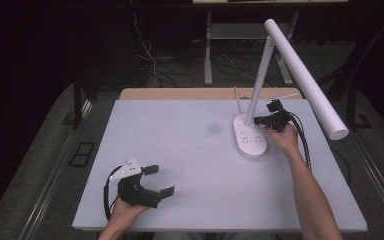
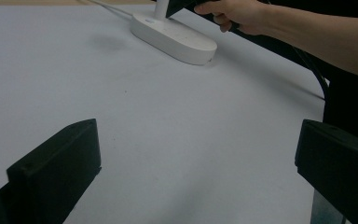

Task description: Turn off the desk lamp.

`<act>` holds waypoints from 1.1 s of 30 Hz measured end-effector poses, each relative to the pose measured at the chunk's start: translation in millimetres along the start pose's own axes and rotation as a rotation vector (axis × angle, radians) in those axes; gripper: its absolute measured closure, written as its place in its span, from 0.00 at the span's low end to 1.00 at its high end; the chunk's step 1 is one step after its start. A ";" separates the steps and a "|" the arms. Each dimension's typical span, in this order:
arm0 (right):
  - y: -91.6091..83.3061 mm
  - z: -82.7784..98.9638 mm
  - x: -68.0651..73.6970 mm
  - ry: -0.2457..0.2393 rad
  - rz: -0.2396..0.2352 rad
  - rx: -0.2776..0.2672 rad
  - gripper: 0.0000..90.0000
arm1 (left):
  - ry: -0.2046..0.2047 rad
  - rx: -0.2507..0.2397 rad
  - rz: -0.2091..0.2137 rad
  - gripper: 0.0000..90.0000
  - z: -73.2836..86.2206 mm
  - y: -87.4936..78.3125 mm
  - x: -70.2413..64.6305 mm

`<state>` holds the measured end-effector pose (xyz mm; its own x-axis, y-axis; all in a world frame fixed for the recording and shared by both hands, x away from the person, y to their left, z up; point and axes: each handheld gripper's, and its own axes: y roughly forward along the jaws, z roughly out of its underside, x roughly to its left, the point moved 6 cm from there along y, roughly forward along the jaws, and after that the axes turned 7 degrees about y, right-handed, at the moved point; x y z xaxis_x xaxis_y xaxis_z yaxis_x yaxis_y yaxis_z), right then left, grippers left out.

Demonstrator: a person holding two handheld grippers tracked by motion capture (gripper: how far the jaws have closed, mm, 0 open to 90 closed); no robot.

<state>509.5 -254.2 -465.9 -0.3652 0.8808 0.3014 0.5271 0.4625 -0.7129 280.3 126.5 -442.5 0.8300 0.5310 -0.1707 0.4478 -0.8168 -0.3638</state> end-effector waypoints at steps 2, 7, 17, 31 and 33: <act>-1.0 0.4 0.3 0.013 -0.003 0.005 1.00 | 0.001 0.000 0.001 0.00 0.0 -0.2 0.0; -1.3 -1.7 2.0 0.007 0.011 0.016 1.00 | -0.004 -0.003 0.000 0.00 -0.2 -1.2 1.1; -2.3 -1.0 3.6 0.012 0.002 0.021 1.00 | 0.000 0.001 0.001 0.00 0.1 -0.3 0.5; -1.3 -1.0 7.6 0.007 0.013 0.013 1.00 | 0.001 -0.001 0.001 0.00 0.1 -1.1 0.6; -1.0 -1.0 6.6 0.000 0.012 0.009 1.00 | 0.001 -0.001 0.001 0.00 0.1 -0.8 0.6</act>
<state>507.4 -248.7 -462.6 -0.3588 0.8862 0.2932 0.5246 0.4512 -0.7220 280.4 127.5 -442.4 0.8307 0.5301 -0.1703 0.4474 -0.8175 -0.3626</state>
